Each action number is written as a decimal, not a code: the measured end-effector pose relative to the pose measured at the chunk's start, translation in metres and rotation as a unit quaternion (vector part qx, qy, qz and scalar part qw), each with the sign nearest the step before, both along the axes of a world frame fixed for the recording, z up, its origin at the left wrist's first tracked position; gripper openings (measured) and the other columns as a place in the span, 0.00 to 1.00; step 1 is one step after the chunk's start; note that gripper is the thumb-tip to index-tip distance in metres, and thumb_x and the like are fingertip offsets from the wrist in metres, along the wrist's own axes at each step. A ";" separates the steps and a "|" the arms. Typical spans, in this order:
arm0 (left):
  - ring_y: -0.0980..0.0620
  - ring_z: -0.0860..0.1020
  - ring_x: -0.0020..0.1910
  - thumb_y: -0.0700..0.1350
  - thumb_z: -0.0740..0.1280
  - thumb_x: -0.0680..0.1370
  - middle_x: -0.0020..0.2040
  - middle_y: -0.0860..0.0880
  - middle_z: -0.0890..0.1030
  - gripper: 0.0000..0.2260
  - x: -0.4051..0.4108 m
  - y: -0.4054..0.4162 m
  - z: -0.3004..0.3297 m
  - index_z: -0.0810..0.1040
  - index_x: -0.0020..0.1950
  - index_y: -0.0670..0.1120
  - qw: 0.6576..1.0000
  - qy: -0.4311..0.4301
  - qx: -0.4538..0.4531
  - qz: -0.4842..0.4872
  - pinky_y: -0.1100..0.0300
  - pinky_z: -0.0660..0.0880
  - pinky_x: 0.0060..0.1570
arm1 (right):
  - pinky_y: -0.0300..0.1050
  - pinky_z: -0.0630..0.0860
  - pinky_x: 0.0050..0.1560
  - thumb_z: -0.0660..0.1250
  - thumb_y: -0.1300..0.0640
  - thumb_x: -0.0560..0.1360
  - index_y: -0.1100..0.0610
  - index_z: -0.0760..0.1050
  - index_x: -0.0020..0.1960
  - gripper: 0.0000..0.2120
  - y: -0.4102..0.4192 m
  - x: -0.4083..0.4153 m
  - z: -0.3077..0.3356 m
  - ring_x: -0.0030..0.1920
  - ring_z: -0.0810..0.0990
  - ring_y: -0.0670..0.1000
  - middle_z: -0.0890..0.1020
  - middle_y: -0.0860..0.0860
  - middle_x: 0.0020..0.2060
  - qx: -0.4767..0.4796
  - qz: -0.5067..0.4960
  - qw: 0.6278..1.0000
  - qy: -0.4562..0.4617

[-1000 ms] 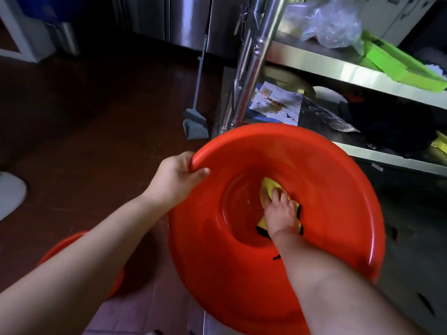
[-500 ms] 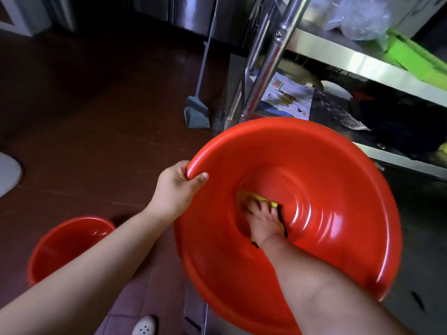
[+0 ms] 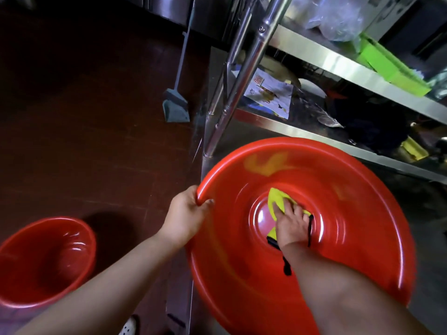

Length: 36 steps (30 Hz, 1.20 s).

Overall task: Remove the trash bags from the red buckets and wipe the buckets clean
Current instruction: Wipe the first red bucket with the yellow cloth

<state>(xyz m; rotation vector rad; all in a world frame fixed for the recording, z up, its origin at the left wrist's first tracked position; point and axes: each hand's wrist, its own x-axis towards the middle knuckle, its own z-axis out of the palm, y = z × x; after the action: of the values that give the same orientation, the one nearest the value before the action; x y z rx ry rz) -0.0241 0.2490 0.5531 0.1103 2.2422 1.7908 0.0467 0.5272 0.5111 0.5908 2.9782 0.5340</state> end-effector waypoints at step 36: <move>0.59 0.78 0.32 0.46 0.69 0.75 0.35 0.53 0.79 0.05 0.014 0.000 -0.008 0.74 0.42 0.51 0.999 0.010 -0.022 0.038 0.71 0.72 0.29 | 0.56 0.50 0.68 0.56 0.57 0.78 0.45 0.47 0.77 0.31 -0.009 -0.042 -0.025 0.75 0.47 0.58 0.46 0.51 0.77 -0.107 -0.216 0.964 0.114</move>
<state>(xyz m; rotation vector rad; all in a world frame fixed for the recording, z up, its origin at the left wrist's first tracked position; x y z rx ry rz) -0.0102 0.2490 0.5454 0.0335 2.3271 1.7851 0.0051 0.5183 0.4858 1.3076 2.9066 0.1121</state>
